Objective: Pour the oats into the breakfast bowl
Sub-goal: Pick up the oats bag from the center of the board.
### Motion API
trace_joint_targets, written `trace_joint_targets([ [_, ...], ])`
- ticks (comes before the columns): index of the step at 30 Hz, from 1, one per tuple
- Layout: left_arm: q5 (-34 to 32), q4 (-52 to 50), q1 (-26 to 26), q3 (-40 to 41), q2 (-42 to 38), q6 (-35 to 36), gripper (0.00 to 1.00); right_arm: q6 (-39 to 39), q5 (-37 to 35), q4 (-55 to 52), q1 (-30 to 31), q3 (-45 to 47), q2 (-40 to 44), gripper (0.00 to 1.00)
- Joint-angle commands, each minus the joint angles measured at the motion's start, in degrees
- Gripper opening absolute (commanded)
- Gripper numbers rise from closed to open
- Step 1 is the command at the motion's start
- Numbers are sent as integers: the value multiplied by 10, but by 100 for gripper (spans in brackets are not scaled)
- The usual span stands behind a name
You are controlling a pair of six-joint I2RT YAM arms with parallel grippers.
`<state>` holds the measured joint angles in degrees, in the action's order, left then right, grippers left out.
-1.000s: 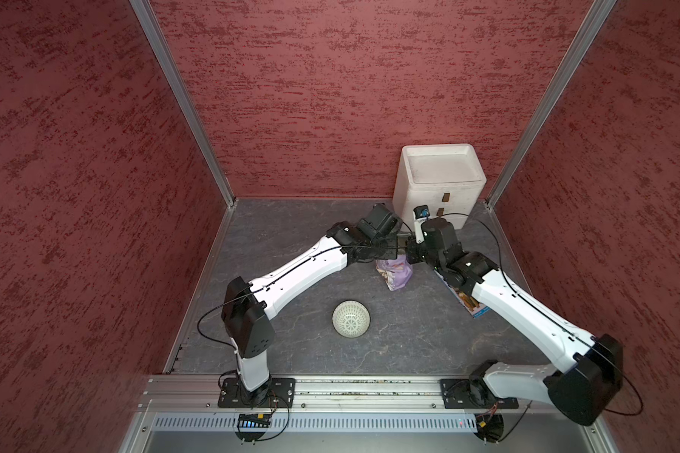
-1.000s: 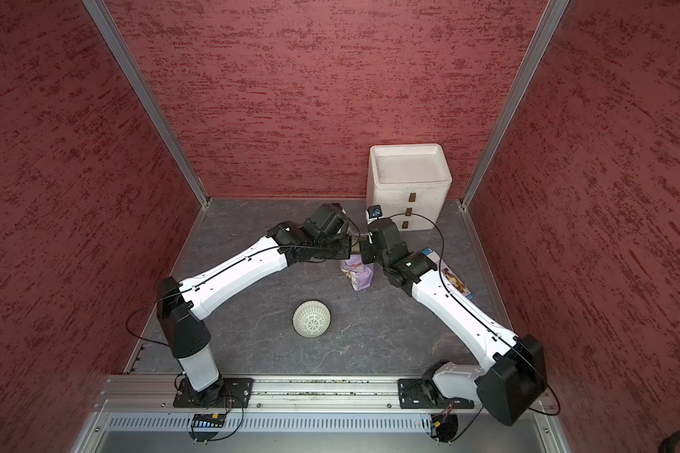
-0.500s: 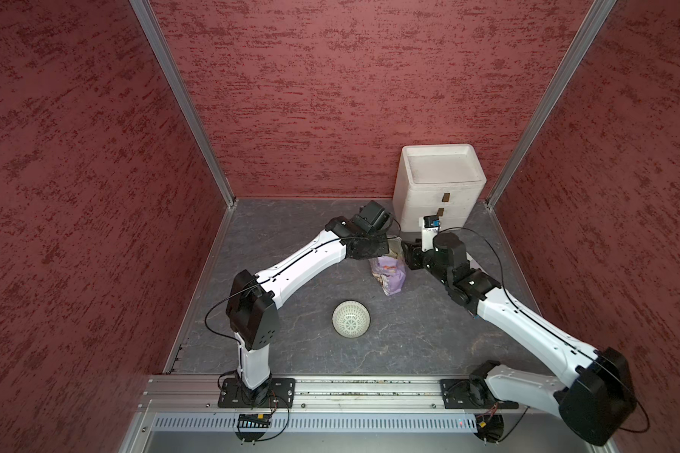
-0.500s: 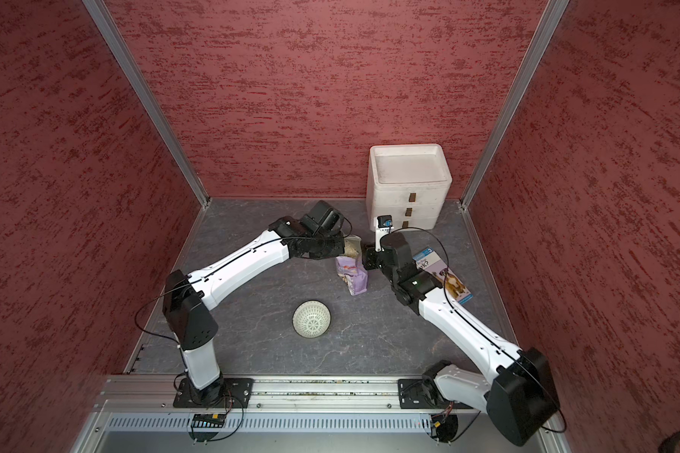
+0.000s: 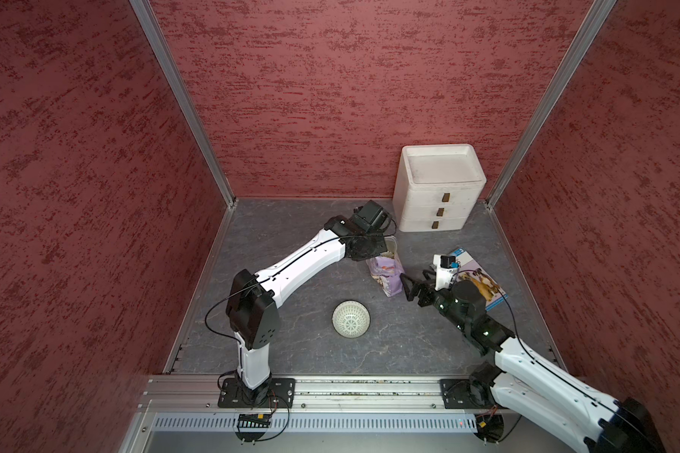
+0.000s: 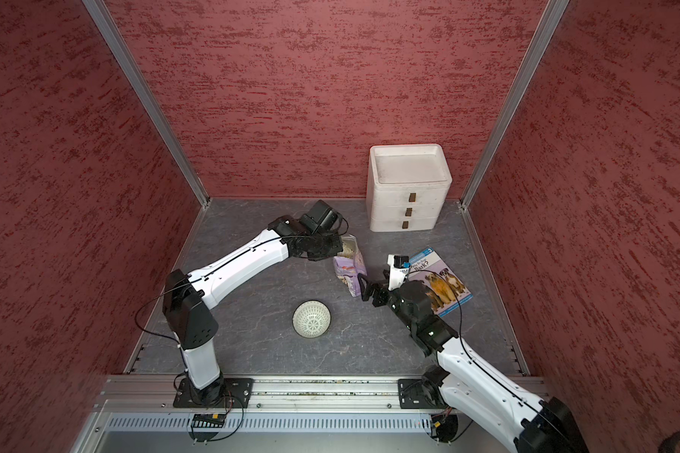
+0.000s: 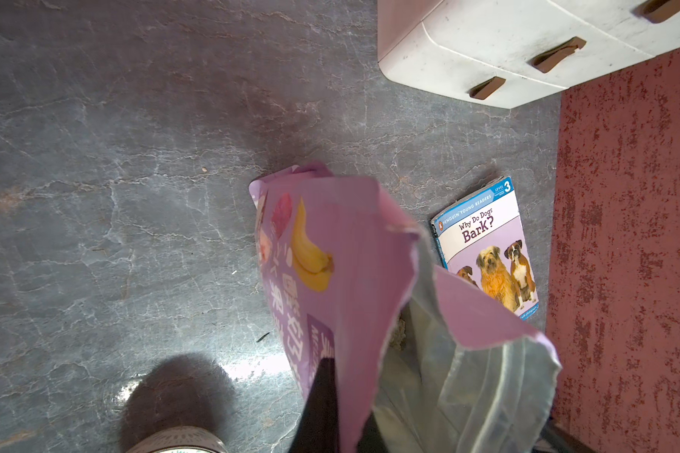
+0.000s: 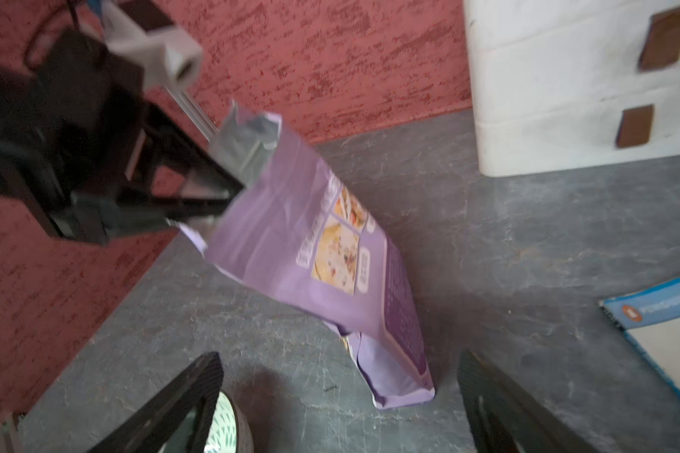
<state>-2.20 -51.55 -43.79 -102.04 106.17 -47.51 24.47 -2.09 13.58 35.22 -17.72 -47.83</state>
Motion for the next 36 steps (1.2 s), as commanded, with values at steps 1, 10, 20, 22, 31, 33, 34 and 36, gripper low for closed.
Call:
trace_joint_targets([
  [1,-4,-3,5,-17,-4,-18,0,-16,-36,130,37,16,-67,99],
  [10,7,1,5,-20,-4,-25,0,-84,-44,635,46,73,-441,98],
  [20,12,-13,4,-40,4,-21,0,-120,-82,668,46,31,-572,99],
  [22,15,-16,3,-40,6,-24,0,-126,-93,668,45,23,-586,99],
  [31,22,-26,0,-42,7,-31,0,-158,-98,669,44,-28,-636,98],
  [33,24,-30,-1,-43,7,-34,0,-153,-99,668,41,-36,-646,98],
  [34,25,-32,-2,-42,6,-36,0,-152,-99,668,40,-40,-651,98],
  [36,24,-35,-3,-43,5,-40,0,-145,-101,669,36,-47,-667,98],
])
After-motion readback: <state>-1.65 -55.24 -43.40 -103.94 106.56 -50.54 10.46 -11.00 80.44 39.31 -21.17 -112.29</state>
